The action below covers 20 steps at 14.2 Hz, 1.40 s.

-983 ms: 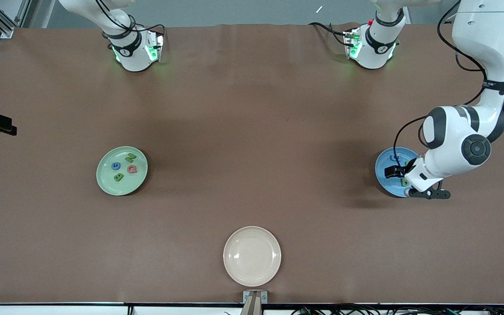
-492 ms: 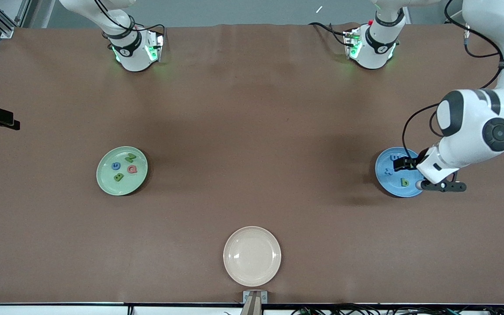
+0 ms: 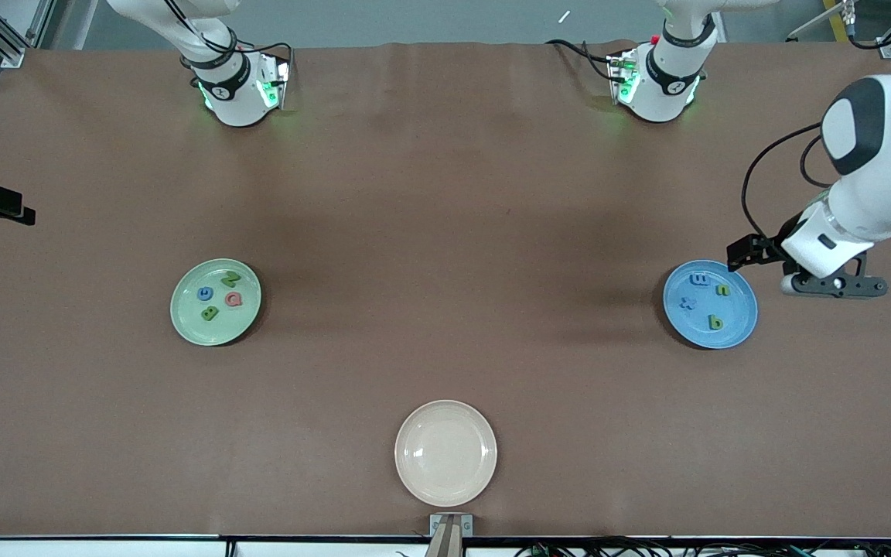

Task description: Sort upper and lower case letters into plates

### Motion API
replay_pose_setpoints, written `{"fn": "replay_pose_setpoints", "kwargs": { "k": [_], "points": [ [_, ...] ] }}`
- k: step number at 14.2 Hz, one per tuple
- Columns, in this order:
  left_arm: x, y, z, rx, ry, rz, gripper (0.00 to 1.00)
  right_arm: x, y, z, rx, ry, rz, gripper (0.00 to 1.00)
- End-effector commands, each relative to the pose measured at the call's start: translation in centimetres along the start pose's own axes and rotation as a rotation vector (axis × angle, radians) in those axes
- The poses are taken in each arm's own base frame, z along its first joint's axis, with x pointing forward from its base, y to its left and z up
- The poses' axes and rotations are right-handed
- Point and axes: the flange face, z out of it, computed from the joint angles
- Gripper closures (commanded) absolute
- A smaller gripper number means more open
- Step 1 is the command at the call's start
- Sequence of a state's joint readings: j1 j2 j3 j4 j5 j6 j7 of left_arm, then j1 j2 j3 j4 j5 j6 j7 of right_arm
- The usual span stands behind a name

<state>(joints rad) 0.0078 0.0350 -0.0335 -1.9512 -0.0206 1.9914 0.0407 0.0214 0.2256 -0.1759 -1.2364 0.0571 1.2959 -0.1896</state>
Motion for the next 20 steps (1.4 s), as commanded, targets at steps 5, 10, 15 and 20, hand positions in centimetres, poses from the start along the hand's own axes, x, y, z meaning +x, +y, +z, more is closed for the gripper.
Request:
{"fn": "replay_pose_setpoints", "kwargs": {
  "k": [5, 10, 15, 20],
  "points": [
    [1.1, 0.2, -11.2, -0.001, 0.088, -0.016, 0.01, -1.2, 0.3, -0.3, 0.009, 0.005, 0.018, 0.00],
    [0.1, -0.1, -17.4, -0.002, 0.089, -0.028, 0.01, -1.5, 1.1, -0.4, 0.023, 0.007, 0.027, 0.00],
    [-1.2, 0.9, -19.1, 0.000, 0.022, -0.017, 0.00, -2.3, -0.4, -1.1, 0.020, 0.007, 0.004, 0.00],
    [-1.3, -0.6, -19.1, 0.007, 0.021, -0.028, 0.00, -4.1, -0.1, 0.1, 0.023, 0.030, 0.005, 0.00]
  ]
}}
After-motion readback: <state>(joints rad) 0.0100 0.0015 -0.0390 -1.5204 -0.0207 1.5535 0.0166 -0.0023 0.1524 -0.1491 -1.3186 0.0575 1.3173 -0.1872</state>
